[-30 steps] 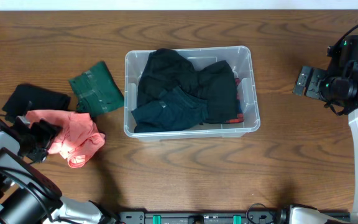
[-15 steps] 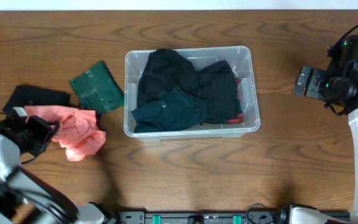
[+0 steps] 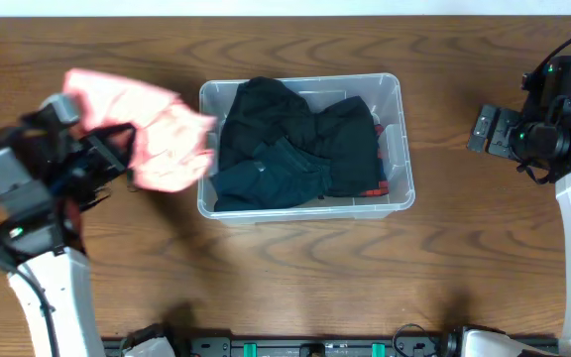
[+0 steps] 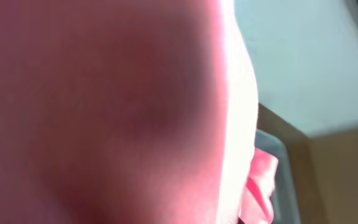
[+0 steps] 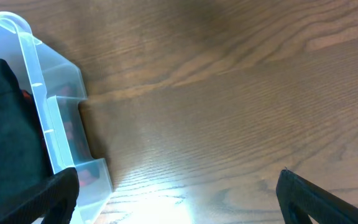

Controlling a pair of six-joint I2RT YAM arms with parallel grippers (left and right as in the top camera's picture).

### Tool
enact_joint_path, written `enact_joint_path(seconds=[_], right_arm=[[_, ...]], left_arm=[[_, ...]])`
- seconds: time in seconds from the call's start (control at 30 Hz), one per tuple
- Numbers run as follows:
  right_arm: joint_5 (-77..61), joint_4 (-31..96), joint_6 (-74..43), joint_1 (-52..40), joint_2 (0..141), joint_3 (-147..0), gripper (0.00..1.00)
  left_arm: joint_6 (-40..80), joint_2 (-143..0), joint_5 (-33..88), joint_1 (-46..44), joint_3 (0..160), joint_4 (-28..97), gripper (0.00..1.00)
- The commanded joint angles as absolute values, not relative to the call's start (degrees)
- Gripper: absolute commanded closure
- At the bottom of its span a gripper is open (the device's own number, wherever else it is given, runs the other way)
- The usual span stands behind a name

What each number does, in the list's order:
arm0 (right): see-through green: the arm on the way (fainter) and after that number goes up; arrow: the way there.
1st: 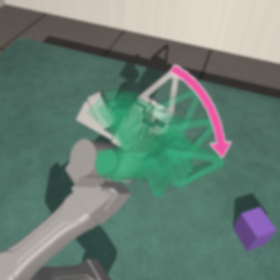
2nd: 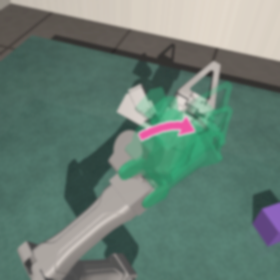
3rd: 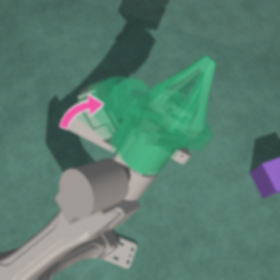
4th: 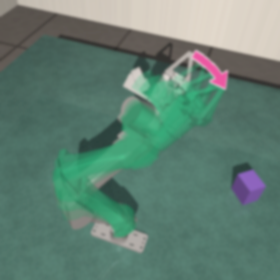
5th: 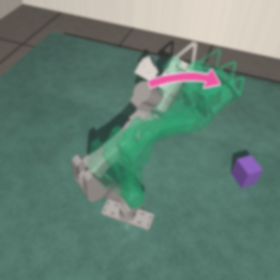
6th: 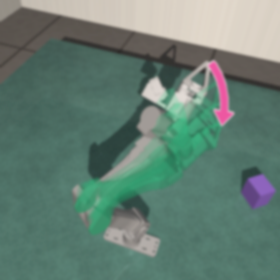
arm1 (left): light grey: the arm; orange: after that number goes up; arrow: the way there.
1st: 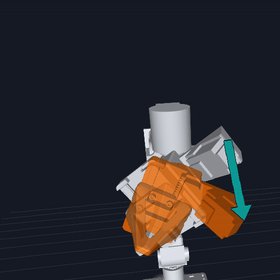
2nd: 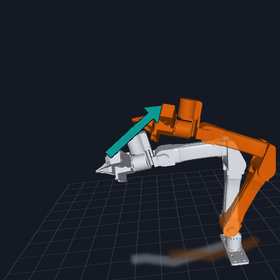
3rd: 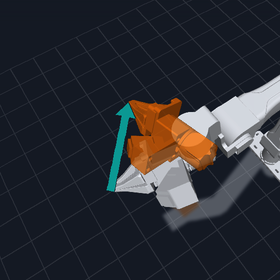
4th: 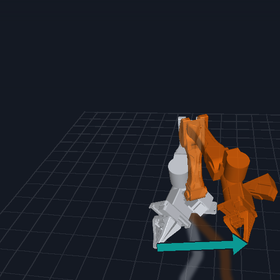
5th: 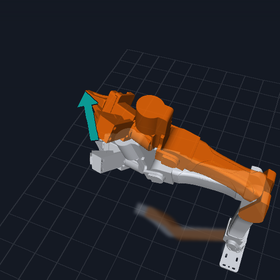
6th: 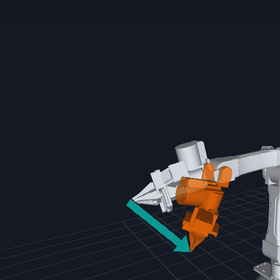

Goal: Pack container
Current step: 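Carry the pink garment with the left gripper into the bin's right side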

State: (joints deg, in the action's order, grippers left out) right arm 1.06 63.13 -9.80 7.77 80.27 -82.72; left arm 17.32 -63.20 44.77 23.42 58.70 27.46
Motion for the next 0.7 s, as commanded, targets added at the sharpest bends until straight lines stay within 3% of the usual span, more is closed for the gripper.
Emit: enact_joint_path(seconds=[0.0, 0.2, 0.37, 0.67], right_arm=[[1.06, 63.05, -9.8, 8.03, 80.49, -83.09, 0.01], [1.06, 63.05, -9.78, 8.03, 80.49, -83.09, 0.01], [1.06, 63.2, -9.78, 8.03, 80.49, -83.09, 0.01], [1.08, 63.24, -9.78, 8.03, 80.49, -83.02, 0.01]], left_arm=[[21.8, -64.66, 45.25, 10.74, 61.93, 22.76, 0.94], [23.7, -72.66, 39.68, -8.71, 64.34, 11.84, 0.94], [23.66, -82.3, 39.4, -19.9, 65.8, 3.16, 0.94], [20.91, -96.4, 40.75, -27.9, 72.51, 3.42, 0.94]])
